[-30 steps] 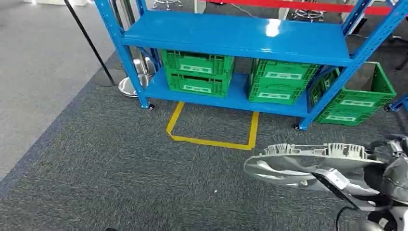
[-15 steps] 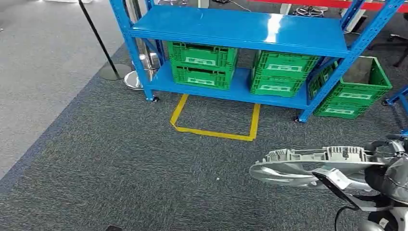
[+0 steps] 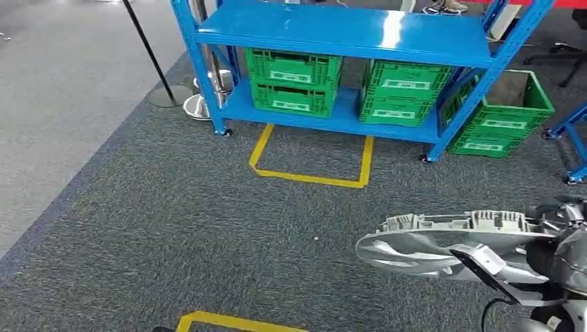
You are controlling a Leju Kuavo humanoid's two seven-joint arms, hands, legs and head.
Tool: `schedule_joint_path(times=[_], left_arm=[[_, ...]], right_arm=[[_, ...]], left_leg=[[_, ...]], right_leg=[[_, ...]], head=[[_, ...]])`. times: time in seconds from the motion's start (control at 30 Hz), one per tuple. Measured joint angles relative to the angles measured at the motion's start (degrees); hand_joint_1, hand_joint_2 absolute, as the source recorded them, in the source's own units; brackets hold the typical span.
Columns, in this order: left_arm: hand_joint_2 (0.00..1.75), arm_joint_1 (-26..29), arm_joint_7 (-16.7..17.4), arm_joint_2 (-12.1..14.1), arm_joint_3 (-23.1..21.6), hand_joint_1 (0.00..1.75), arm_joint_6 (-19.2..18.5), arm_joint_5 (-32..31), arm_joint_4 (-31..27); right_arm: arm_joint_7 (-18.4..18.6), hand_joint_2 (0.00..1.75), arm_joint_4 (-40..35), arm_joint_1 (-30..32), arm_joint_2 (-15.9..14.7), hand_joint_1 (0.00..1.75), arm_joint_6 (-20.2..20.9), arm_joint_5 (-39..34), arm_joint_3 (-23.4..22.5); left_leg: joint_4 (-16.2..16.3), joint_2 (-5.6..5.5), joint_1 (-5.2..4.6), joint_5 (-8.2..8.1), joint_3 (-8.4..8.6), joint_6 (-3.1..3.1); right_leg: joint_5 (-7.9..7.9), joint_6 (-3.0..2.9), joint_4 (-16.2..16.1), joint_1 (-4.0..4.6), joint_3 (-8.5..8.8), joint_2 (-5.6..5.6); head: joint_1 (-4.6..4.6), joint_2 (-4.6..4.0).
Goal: Take the parts from the cabinet and place them on the table.
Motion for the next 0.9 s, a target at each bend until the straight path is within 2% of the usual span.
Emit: schedule_joint_path(times=[0.03, 0.07, 0.1, 0.13, 0.17, 0.2, 0.23, 0.27, 0.3, 0.33, 0.37, 0.4, 0.43, 0.5, 0.53, 0.57, 0.6, 0.63, 0.67, 0.7, 0.73, 0.77, 0.8, 0.83, 0.87, 0.9], left_arm=[[1.75, 0.1, 0.1, 0.3, 0.0, 0.0, 0.0, -0.1, 0.3], [1.75, 0.1, 0.3, 0.7, 0.0, 0.0, 0.0, -0.3, 0.6], [1.75, 0.1, 0.6, 0.8, 0.0, 0.0, 0.0, -0.6, 1.1], [1.75, 0.1, 0.7, 1.0, 0.0, 0.0, 0.0, -0.7, 1.5], [1.75, 0.1, 0.8, 1.1, 0.0, 0.0, 0.1, -0.8, 1.8], [1.75, 0.0, 0.9, 1.3, 0.0, 0.0, 0.3, -1.0, 2.0], [1.75, 0.0, 1.0, 1.3, 0.0, 0.0, 0.4, -1.2, 2.3], [1.75, 0.0, 1.2, 1.4, 0.0, 0.0, 0.4, -1.2, 2.5], [1.75, 0.0, 1.4, 1.5, 0.0, 0.0, 0.4, -1.4, 2.6], [1.75, 0.0, 1.5, 1.7, 0.0, 0.0, 0.4, -1.4, 2.7], [1.75, 0.0, 1.6, 1.8, 0.0, 0.0, 0.4, -1.6, 2.8], [1.75, -0.1, 1.6, 1.9, 0.0, 0.0, 0.5, -1.6, 2.8], [1.75, -0.1, 1.6, 1.9, 0.0, 0.0, 0.5, -1.7, 2.9], [1.75, -0.2, 1.7, 2.0, 0.0, 0.0, 0.5, -1.7, 3.1], [1.75, -0.2, 1.7, 2.1, 0.0, 0.0, 0.5, -1.7, 3.3], [1.75, -0.2, 1.7, 2.1, 0.0, 0.0, 0.5, -1.7, 3.4], [1.75, -0.2, 1.8, 2.2, 0.0, 0.0, 0.6, -1.8, 3.5], [1.75, -0.3, 1.8, 2.3, 0.0, 0.0, 0.7, -1.8, 3.6], [1.75, -0.3, 1.8, 2.4, 0.0, 0.0, 0.8, -1.8, 3.7], [1.75, -0.3, 1.8, 2.4, 0.0, 0.0, 0.7, -1.8, 3.7], [1.75, -0.3, 1.8, 2.4, 0.0, 0.0, 0.7, -1.8, 3.9], [1.75, -0.2, 1.8, 2.4, 0.0, 0.0, 0.7, -1.8, 3.9], [1.75, -0.2, 1.8, 2.4, 0.0, 0.0, 0.7, -1.9, 4.1], [1.75, -0.3, 1.8, 2.4, 0.0, 0.0, 0.7, -1.8, 4.2], [1.75, -0.3, 1.8, 2.4, 0.0, 0.0, 0.8, -1.9, 4.2], [1.75, -0.3, 1.8, 2.5, 0.0, 0.0, 0.8, -1.9, 4.3]], right_arm=[[-0.1, 1.75, 0.0, 0.1, 0.0, 1.75, 0.0, 0.0, 0.0], [-0.2, 1.75, 0.0, 0.1, 0.1, 1.75, 0.1, -0.2, 0.0], [-0.3, 1.75, 0.0, 0.0, 0.1, 1.75, 0.2, -0.4, 0.0], [-0.3, 1.75, 0.0, 0.0, 0.2, 1.75, 0.3, -0.8, 0.1], [-0.3, 1.75, 0.0, 0.1, 0.2, 1.75, 0.5, -1.3, 0.1], [-0.4, 1.75, 0.0, 0.0, 0.3, 1.75, 0.6, -1.8, 0.1], [-0.6, 1.75, 0.0, 0.1, 0.4, 1.75, 0.8, -2.2, 0.2], [-0.9, 1.75, 0.0, 0.1, 0.4, 1.75, 0.9, -2.5, 0.2], [-0.9, 1.75, 0.0, 0.1, 0.5, 1.75, 0.9, -2.6, 0.2], [-1.0, 1.75, 0.0, 0.1, 0.5, 1.75, 0.9, -2.7, 0.3], [-1.1, 1.75, 0.0, 0.1, 0.6, 1.75, 0.9, -2.8, 0.3], [-1.2, 1.75, 0.0, 0.1, 0.7, 1.75, 0.8, -3.1, 0.3], [-1.3, 1.75, 0.0, -0.1, 0.7, 1.75, 0.8, -3.3, 0.3], [-1.6, 1.75, 0.0, -0.1, 0.8, 1.75, 0.8, -3.7, 0.3], [-1.7, 1.75, 0.0, -0.1, 0.8, 1.75, 0.8, -4.0, 0.3], [-1.8, 1.75, 0.0, -0.1, 0.8, 1.75, 0.8, -4.2, 0.3], [-1.9, 1.75, 0.0, -0.2, 0.8, 1.75, 0.8, -4.5, 0.2], [-2.0, 1.75, 0.0, -0.3, 0.8, 1.75, 0.8, -4.7, 0.1], [-2.1, 1.75, 0.0, -0.3, 0.8, 1.75, 0.8, -4.9, 0.2], [-2.2, 1.75, 0.0, -0.1, 0.9, 1.75, 0.8, -5.0, 0.2], [-2.2, 1.75, 0.0, -0.1, 0.9, 1.75, 0.8, -5.0, 0.2], [-2.2, 1.75, 0.1, -0.1, 0.9, 1.75, 0.8, -5.1, 0.2], [-2.2, 1.75, 0.1, -0.1, 0.9, 1.75, 0.8, -5.1, 0.2], [-2.3, 1.75, 0.1, -0.1, 0.9, 1.75, 0.8, -5.1, 0.2], [-2.4, 1.75, 0.1, -0.2, 0.9, 1.75, 0.8, -5.3, 0.2], [-2.6, 1.75, 0.1, -0.3, 0.9, 1.75, 0.8, -5.6, 0.2]], left_leg=[[0.0, -0.04, -0.18, 0.36, -0.11, -0.43], [0.5, -0.28, 0.07, -0.68, -0.39, -0.83], [2.4, -0.3, 0.15, -3.9, -1.0, -1.36], [6.2, -0.3, 0.48, -7.71, -1.94, -1.75], [10.9, -0.3, 0.71, -10.84, -3.06, -2.09], [15.3, -0.29, 0.92, -12.46, -3.9, -2.36], [17.8, -0.29, 1.08, -12.19, -3.99, -2.6], [17.9, -0.29, 1.22, -10.46, -3.13, -2.72], [15.4, -0.29, 1.34, -8.27, -1.09, -2.71], [11.5, -0.29, 1.44, -6.83, 1.56, -2.6], [6.0, -0.3, 1.44, -5.95, 5.21, -2.33], [2.0, -0.35, 1.28, -7.29, 7.75, -1.86], [0.7, -0.34, 1.17, -7.49, 8.2, -1.5], [0.0, -0.34, 0.94, -7.86, 7.75, -0.89], [-0.2, -0.34, 1.1, -7.47, 7.48, -0.38], [-0.9, -0.12, 1.51, -6.88, 7.48, 0.17], [-1.0, -0.11, 1.43, -6.49, 7.2, 0.52], [-1.0, -0.06, 1.41, -6.17, 6.71, 0.9], [-1.0, -0.03, 1.32, -5.86, 6.22, 0.95], [-0.9, -0.01, 1.23, -5.53, 5.74, 0.97], [-0.9, 0.0, 1.15, -5.23, 5.28, 0.95], [-0.7, 0.0, 1.14, -4.94, 4.87, 0.86], [-0.7, 0.0, 1.14, -4.73, 4.55, 0.73], [-0.5, 0.0, 1.18, -4.61, 4.35, 0.55], [-0.4, -0.01, 1.19, -4.48, 4.2, 0.35], [-0.1, -0.01, 0.91, -4.34, 4.09, 0.04]], right_leg=[[0.67, -0.45, -0.2, -0.24, -0.3, -0.03], [1.28, -0.65, -0.2, -0.51, -0.7, -0.23], [1.78, -1.2, -0.2, -0.54, -1.24, -0.29], [2.37, -1.44, -0.2, -0.53, -1.82, -0.35], [2.95, -1.43, -0.1, -0.51, -2.46, -0.36], [3.48, -1.39, 0.0, -0.5, -3.18, -0.38], [3.94, -1.35, 0.1, -0.5, -3.87, -0.4], [4.37, -1.22, 0.4, -0.52, -4.49, -0.38], [4.76, -1.09, 0.8, -0.54, -5.04, -0.35], [5.04, -0.97, 1.2, -0.55, -5.64, -0.3], [5.24, -0.72, 1.5, -0.56, -6.17, -0.26], [5.36, -0.47, 1.9, -0.43, -6.81, -0.34], [5.64, -0.09, 2.2, -0.39, -7.2, -0.33], [6.28, 0.6, 2.3, -0.48, -7.78, -0.43], [6.55, 0.94, 2.3, -0.37, -7.95, -0.48], [6.02, 1.07, 2.7, -0.51, -8.56, -0.33], [4.24, 1.4, 4.4, -0.54, -9.5, -0.16], [1.64, 1.64, 8.3, -0.61, -11.21, -0.04], [-0.84, 1.86, 13.4, -0.7, -13.31, -0.02], [-2.63, 2.07, 17.8, -0.81, -15.13, -0.02], [-3.33, 2.19, 20.3, -0.87, -16.1, -0.02], [-2.51, 2.24, 19.8, -0.94, -15.48, -0.03], [-0.7, 2.28, 16.7, -1.0, -13.47, -0.04], [1.15, 2.27, 12.5, -1.06, -10.93, -0.05], [3.26, 2.26, 6.6, -1.18, -7.25, -0.11], [2.85, 2.19, 2.6, -1.25, -5.08, -0.13]], head=[[0.02, 0.0], [0.09, 0.0], [-0.17, 0.0], [-0.3, 0.0], [-0.22, 0.0], [-0.24, 0.0], [-0.19, 0.0], [-0.26, 0.0], [-0.26, 0.0], [-0.24, 0.0], [-0.26, 0.0], [-0.24, 0.0], [-0.08, 0.0], [-0.22, 0.0], [-0.08, 0.0], [-0.24, 0.0], [0.11, 0.0], [0.24, 0.0], [0.18, 0.0], [0.18, 0.0], [0.18, 0.0], [0.18, 0.0], [0.18, 0.0], [0.2, 0.0], [0.2, 0.0], [0.2, 0.0]])
